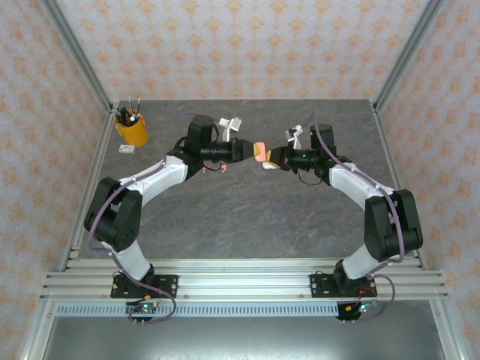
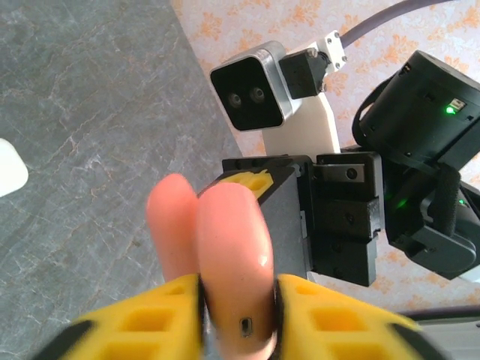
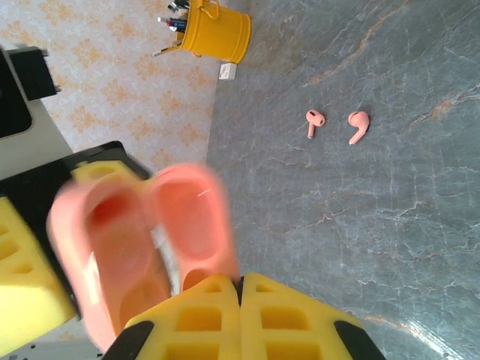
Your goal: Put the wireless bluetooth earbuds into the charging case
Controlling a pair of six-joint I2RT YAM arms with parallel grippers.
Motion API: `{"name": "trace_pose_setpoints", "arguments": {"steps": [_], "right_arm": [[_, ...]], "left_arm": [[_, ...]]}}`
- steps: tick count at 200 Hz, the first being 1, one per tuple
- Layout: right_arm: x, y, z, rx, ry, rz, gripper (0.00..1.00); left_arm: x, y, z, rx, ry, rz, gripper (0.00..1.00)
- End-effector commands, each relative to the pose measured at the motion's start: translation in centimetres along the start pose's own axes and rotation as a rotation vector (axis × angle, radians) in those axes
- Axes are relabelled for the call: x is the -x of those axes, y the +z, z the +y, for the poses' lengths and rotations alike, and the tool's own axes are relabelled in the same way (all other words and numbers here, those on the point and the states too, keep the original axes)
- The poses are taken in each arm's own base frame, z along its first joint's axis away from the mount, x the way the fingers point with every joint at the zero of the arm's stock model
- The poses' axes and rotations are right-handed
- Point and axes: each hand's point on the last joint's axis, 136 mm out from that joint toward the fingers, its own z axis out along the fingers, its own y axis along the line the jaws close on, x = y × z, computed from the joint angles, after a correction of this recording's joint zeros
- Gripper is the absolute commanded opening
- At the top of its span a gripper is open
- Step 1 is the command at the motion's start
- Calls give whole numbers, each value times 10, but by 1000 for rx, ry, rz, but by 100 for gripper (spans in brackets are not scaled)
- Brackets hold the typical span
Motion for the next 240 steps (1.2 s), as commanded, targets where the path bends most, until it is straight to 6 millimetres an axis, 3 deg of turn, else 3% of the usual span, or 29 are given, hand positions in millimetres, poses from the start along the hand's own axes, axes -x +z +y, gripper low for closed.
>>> {"name": "trace_pose_setpoints", "arguments": {"steps": [1, 16, 45, 101, 138, 158, 163, 240], "right_arm": [[14, -5, 15, -26, -78, -41, 0], [14, -7, 10, -73, -91, -42, 0], [17, -10, 0, -164, -126, -26, 0], [24, -11, -17, -329, -262, 46, 0], [31, -9, -31, -500, -440, 75, 0], [35, -6, -29, -546, -527, 78, 0], [35, -5, -28, -547, -542, 80, 0], [22, -11, -51, -646, -688, 183, 0]], "left_arm": [[0, 2, -9, -3, 29, -1, 49], [4, -4, -4, 25, 31, -20, 62], [14, -22, -3, 75, 52, -27, 75], [9, -43, 0, 225, 138, 161, 83], [8, -41, 10, 262, 149, 297, 87], [10, -39, 12, 256, 155, 337, 87], [8, -35, 22, 257, 135, 364, 87], [1, -15, 51, 211, 64, 485, 89]]}}
